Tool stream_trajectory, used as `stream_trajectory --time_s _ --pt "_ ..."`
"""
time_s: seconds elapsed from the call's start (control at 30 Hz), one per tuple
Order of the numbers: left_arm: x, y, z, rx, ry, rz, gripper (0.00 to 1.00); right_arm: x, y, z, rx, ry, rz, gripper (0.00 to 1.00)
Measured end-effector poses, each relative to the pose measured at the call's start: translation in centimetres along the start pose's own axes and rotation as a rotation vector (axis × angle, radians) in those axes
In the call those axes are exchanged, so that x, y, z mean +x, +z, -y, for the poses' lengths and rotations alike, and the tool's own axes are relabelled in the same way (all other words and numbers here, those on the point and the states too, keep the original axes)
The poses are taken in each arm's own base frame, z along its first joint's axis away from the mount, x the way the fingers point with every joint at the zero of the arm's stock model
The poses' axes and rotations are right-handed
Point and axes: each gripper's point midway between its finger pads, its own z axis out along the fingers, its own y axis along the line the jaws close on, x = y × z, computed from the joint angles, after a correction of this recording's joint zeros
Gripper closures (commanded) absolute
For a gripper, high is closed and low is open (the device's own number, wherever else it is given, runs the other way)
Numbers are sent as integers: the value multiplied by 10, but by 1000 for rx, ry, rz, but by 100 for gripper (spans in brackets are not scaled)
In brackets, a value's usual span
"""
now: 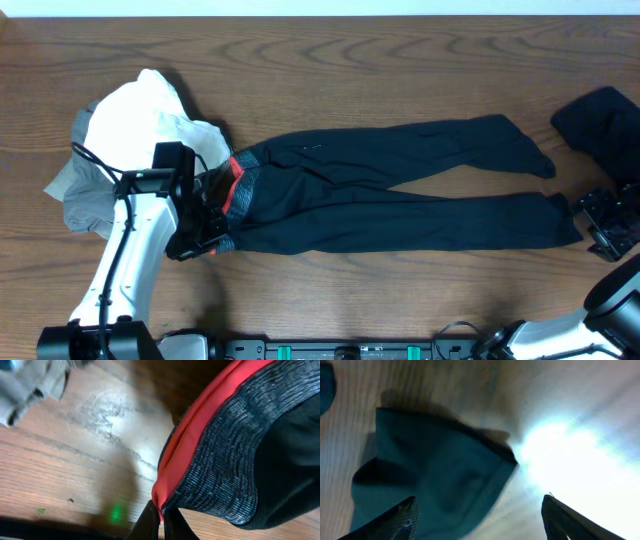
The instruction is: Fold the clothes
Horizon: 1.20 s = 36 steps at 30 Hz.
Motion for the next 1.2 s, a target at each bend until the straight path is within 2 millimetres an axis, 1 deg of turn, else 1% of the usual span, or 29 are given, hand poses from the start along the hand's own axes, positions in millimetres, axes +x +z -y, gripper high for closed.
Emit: stream_trajectory --time_s 0.07,0.17,0.2,0.23,0.27,0.33,0.37,0.43,0.53,0.63,0.73,0.8,0.87,0.93,1.03,1.13,1.2 --pt "-3 -3 0 -3 5 11 94 1 11 0 -9 8 -16 29" --pt "-4 -5 1 -2 8 16 94 2 26 -1 -21 16 -38 42" --pt "-4 -5 1 -3 8 15 94 2 30 -2 -24 24 -45 49" --pt "-4 -5 1 -3 8 13 94 2 33 -2 -26 36 -51 60" --pt "-3 -5 0 -5 8 9 94 2 34 -2 -25 35 -52 70" --pt "-1 -5 0 -7 7 3 94 0 35 -3 -31 44 -43 84" --pt "-1 -6 0 -8 7 0 94 -2 35 -3 -33 56 -38 91" --pt "1 -6 -1 -11 7 -8 94 -2 34 -4 -40 57 -37 97" --pt "5 -6 -3 -16 12 -23 94 0 29 -1 -38 80 -55 99" --pt "10 -8 -4 -23 21 -45 94 -15 10 2 -36 95 -23 99" --pt "13 -15 -4 -27 34 -60 94 -39 -27 4 -34 102 63 99" --pt "14 -23 -3 -28 49 -66 94 -48 -49 3 -37 100 106 99" --pt "16 -33 -3 -30 58 -75 94 -54 -66 1 -41 96 138 99" --pt "17 -42 -2 -31 72 -78 94 -55 -74 -1 -46 93 146 99" --pt "16 -51 -1 -28 86 -71 94 -55 -78 -8 -79 71 141 99" --pt "13 -56 1 -20 101 -47 94 -55 -83 -24 -136 28 142 99" --pt "7 -60 3 -12 109 -17 94 -56 -86 -38 -174 -6 151 99"
